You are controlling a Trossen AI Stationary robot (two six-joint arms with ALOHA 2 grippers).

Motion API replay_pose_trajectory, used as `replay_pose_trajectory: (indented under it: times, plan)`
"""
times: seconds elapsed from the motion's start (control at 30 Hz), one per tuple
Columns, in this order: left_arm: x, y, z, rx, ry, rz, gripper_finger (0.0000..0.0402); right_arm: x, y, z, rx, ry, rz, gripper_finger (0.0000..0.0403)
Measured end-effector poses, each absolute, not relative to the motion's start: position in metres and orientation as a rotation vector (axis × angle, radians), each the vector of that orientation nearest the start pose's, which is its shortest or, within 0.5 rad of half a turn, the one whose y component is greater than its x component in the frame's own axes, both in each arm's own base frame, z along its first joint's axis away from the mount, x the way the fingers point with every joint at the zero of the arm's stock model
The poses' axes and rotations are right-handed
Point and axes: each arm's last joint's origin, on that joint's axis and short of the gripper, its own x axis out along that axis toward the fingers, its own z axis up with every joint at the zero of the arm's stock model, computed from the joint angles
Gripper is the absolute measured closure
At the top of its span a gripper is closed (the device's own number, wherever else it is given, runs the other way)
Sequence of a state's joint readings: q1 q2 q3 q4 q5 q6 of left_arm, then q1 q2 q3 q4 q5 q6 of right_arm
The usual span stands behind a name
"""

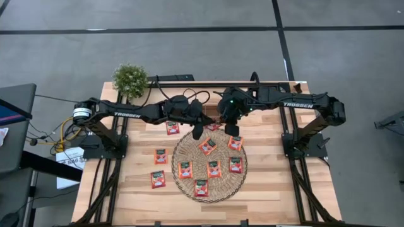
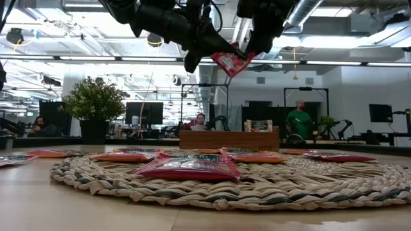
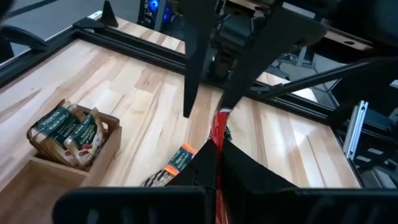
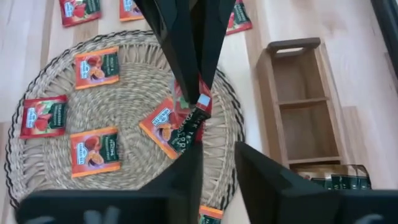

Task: Pick & Place Tea
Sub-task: Put the red tea bag into the middle section of the wooden organizer

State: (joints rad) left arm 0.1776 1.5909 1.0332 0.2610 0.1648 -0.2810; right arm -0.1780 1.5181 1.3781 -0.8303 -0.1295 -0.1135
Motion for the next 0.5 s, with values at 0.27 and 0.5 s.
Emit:
replay_pose_trajectory:
  times: [0.27,0.5]
  plan:
    - [0.3517,0.058,0.2589,-0.327,0.309,0.039,0.0401,0.3068,-0.0543,0.3128,0.057,0.958,0.001,0.0222]
    - [0.3506,0.0588,0.2552,-0.281,0.345,0.072,0.0401,0.3069,-0.0534,0.3128,0.063,0.957,0.014,0.0176]
